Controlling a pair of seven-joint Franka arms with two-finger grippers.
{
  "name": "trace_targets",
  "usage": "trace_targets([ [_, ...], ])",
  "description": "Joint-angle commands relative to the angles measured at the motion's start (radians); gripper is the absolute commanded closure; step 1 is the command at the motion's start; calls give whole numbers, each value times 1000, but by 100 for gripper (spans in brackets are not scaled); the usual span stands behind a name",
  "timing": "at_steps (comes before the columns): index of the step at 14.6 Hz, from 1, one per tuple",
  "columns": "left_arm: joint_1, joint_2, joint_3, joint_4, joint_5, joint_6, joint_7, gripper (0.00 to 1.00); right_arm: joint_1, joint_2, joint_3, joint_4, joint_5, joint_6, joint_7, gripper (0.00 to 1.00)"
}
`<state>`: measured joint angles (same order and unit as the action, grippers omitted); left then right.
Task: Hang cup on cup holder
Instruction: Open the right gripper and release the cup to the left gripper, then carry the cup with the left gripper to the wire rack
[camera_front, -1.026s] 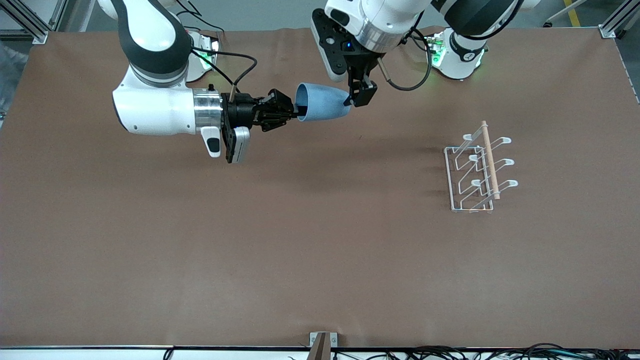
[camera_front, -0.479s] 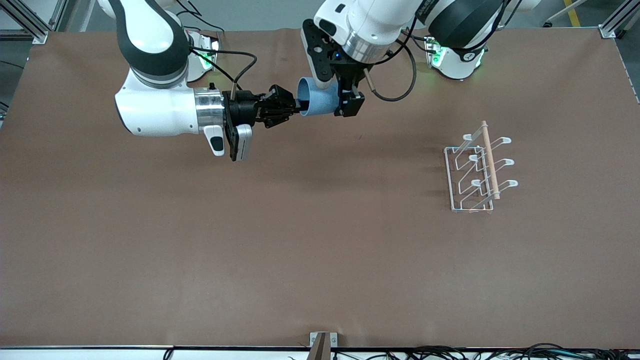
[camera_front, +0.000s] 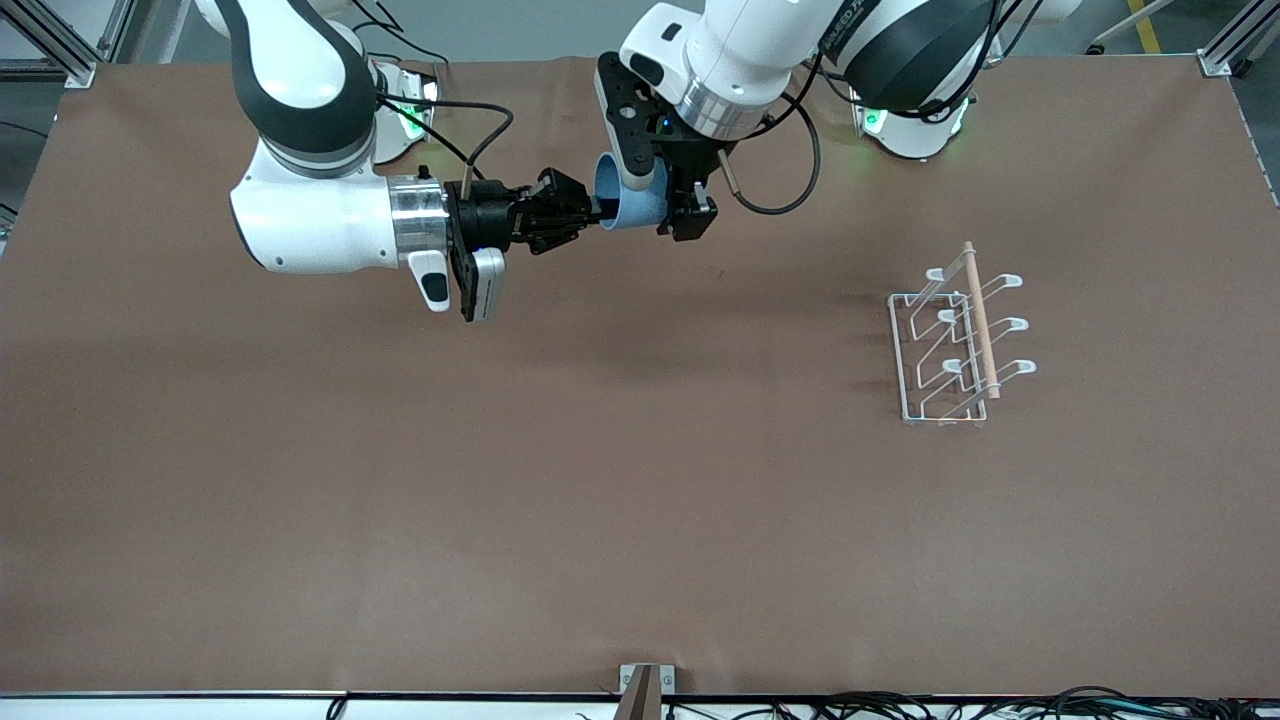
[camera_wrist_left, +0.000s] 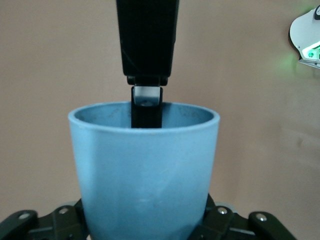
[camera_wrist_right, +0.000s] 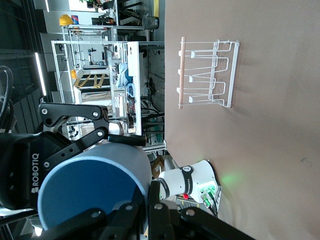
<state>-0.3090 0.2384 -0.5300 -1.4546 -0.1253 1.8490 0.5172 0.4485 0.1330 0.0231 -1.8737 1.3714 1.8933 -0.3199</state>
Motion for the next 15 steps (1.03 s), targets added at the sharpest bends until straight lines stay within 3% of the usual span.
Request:
trace_targets([
  [1, -7, 18, -7, 10, 13, 6, 4, 45, 4, -9, -3, 2, 32, 3, -8, 94],
  [3, 1, 16, -7, 13, 15, 4, 4, 45, 4, -9, -5, 2, 31, 1, -8, 89],
  [4, 8, 12, -7, 13, 16, -4, 4, 44, 4, -10, -6, 2, 31, 0, -11, 75],
  [5, 14, 10, -5, 11, 19, -10, 4, 44, 3, -12, -6, 2, 31, 0, -14, 32],
  [6, 19, 9, -1, 14, 33, -34, 4, 44, -1, -12, -6, 2, 31, 0, -4, 3],
  [10, 65, 12, 4, 17, 107, -117, 4, 44, -39, -30, -15, -7, -6, 1, -11, 0],
  [15, 76, 15, 4, 16, 372, -269, 46, 44, -184, -101, -19, -19, -377, -5, -7, 0],
])
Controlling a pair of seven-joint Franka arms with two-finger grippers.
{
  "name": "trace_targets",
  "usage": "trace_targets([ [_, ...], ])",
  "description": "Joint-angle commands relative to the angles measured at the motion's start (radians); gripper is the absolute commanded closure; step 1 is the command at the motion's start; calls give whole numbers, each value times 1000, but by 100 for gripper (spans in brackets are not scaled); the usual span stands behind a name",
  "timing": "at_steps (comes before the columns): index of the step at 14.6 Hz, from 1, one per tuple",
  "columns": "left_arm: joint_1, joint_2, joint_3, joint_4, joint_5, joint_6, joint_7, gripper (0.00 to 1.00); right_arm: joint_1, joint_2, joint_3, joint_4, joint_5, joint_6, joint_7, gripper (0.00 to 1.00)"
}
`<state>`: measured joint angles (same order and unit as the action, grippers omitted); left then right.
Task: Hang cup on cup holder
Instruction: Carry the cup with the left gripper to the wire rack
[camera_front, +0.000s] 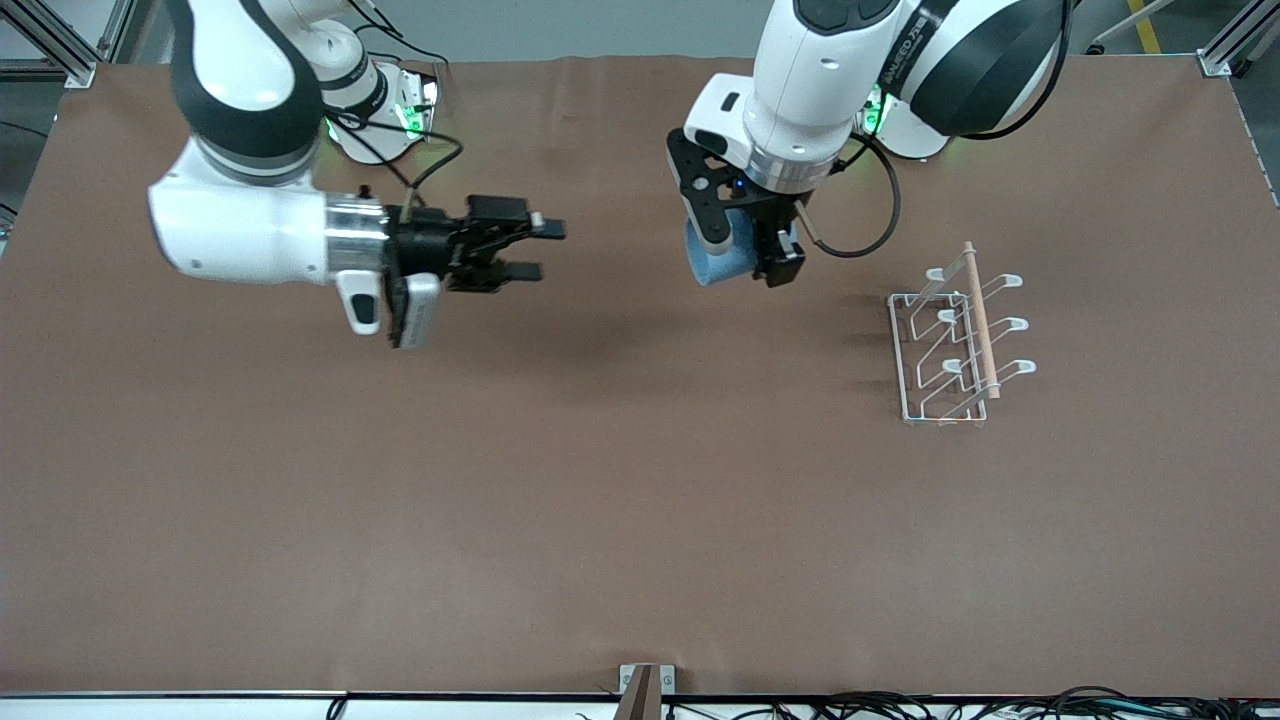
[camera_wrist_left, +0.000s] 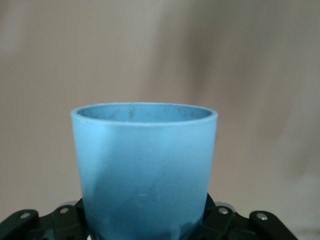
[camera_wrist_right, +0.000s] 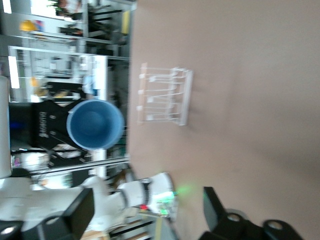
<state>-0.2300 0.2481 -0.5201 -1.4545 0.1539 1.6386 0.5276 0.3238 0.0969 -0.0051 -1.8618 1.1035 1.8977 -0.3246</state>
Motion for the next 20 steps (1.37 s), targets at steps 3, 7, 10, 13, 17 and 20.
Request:
trace_targets([
  [3, 6, 14, -6, 8, 280, -155, 161, 44, -167, -106, 11, -39, -424, -19, -2, 0],
  [7, 17, 43, -6, -30, 546, -267, 366, 44, -279, -143, 10, -37, -730, -62, -4, 0],
  [10, 46, 57, -4, -128, 685, -273, 393, 44, -348, -164, 10, -28, -908, -81, -11, 0],
  [13, 69, 66, -4, -225, 808, -275, 378, 44, -387, -161, 11, 99, -1023, -193, -11, 0],
  [17, 83, 99, -3, -306, 927, -275, 350, 44, -394, -129, 11, 268, -1165, -293, -13, 0],
  [20, 87, 135, -3, -363, 990, -295, 260, 47, -426, -128, 11, 318, -1150, -322, -8, 0],
])
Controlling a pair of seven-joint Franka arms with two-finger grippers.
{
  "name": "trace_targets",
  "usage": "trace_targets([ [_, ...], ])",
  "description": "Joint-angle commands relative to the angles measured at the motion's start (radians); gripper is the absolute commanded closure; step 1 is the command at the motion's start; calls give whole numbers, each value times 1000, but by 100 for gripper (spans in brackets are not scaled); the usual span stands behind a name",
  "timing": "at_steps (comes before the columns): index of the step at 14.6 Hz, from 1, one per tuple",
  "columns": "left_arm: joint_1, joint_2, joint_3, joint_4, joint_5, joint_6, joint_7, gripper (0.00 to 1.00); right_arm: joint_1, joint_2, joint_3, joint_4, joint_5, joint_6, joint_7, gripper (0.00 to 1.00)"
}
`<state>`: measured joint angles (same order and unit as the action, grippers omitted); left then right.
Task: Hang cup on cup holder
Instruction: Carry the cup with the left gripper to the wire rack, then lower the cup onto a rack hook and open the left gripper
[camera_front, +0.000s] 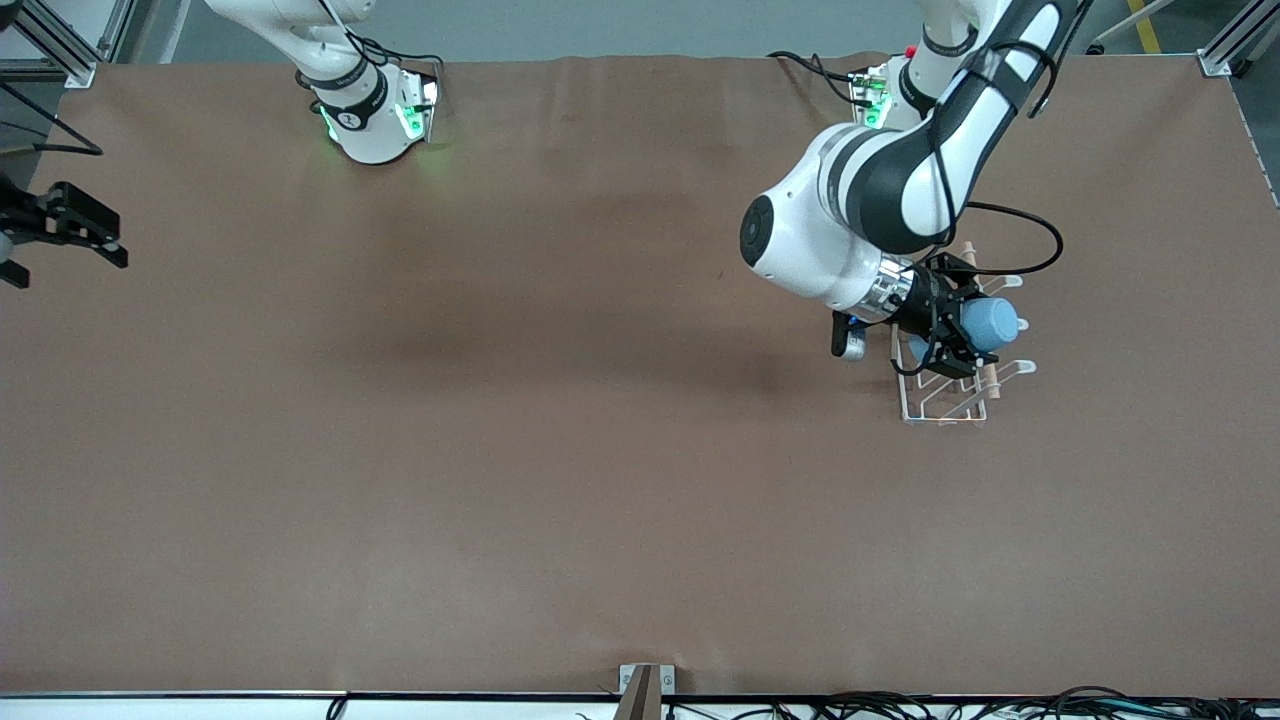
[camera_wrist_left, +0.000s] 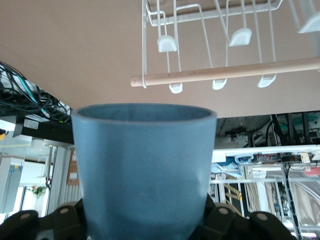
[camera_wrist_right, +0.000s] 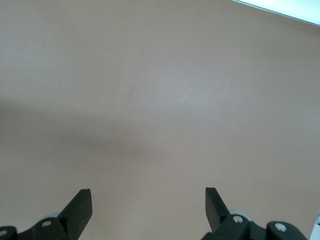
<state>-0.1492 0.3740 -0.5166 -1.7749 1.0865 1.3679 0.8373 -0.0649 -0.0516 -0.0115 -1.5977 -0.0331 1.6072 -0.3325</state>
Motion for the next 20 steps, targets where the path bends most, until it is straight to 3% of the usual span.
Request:
trace_targets([
  [1, 10, 16, -7, -55, 70, -26, -78, 47, -42, 24, 18, 88, -14, -50, 1, 0],
  [4, 14, 60, 6, -57, 79, -27, -84, 46, -27, 24, 27, 93, -13, -96, 21, 0],
  [6, 13, 88, 12, -57, 130, -29, -78, 45, -6, 24, 31, 91, -11, -108, 169, 0],
  [10, -4, 166, 12, -51, 222, -133, -104, 45, 1, -3, 31, 85, 12, -127, 308, 0],
  [14, -4, 201, 12, -48, 224, -135, -156, 45, 1, -71, 31, 55, 19, -176, 311, 0],
  [18, -6, 247, 12, -49, 240, -135, -185, 43, 1, -73, 30, 33, 50, -150, 314, 0],
  [20, -3, 256, 12, -49, 250, -135, -185, 36, 1, -71, 31, 35, 50, -142, 314, 0],
])
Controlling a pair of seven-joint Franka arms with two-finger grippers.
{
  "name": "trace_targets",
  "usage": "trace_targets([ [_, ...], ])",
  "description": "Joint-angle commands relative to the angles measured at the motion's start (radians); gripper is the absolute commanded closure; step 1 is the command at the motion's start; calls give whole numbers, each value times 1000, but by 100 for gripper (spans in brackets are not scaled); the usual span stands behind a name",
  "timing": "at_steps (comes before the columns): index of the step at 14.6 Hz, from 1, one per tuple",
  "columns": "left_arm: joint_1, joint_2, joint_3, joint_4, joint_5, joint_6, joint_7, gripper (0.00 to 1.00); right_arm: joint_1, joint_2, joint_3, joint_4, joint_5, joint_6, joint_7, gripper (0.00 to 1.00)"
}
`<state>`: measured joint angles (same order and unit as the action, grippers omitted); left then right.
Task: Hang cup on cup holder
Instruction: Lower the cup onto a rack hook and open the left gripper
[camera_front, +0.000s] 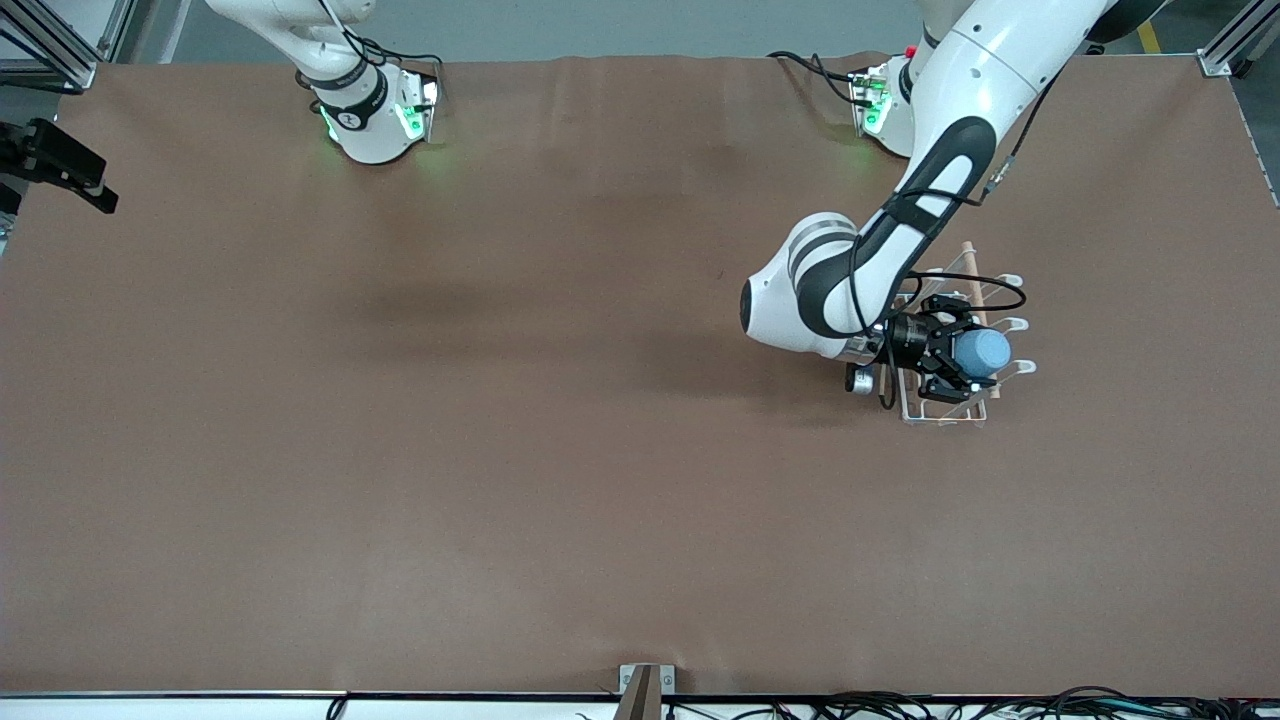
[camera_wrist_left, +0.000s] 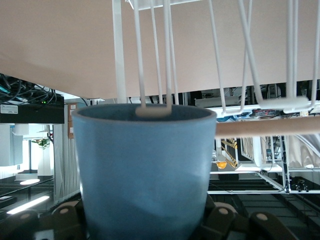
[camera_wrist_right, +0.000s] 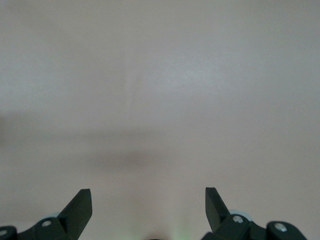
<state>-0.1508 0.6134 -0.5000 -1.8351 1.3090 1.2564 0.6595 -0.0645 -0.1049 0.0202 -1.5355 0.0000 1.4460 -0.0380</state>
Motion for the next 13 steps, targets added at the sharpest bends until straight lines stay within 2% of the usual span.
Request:
trace_targets([
  [1, -1, 23, -5, 13, 29, -23, -8, 28, 0, -15, 0, -23, 17, 17, 20, 0],
  [2, -1, 25, -5, 14, 29, -23, -9, 0, 2, -13, 0, -21, 17, 19, 20, 0],
  [6, 4, 9, -11, 37, 27, -23, -12, 0, 0, 25, -2, 20, 15, 20, 18, 0],
  [9, 4, -50, -61, 60, 12, -26, -17, 0, -5, 34, -2, 21, 15, 22, 12, 0],
  [11, 10, -105, -75, 143, -77, -29, -15, 0, -5, 40, -2, 23, 14, 21, 12, 0],
  [13, 16, -168, -75, 258, -224, -32, -18, 0, -5, 48, -2, 34, 14, 20, 9, 0],
])
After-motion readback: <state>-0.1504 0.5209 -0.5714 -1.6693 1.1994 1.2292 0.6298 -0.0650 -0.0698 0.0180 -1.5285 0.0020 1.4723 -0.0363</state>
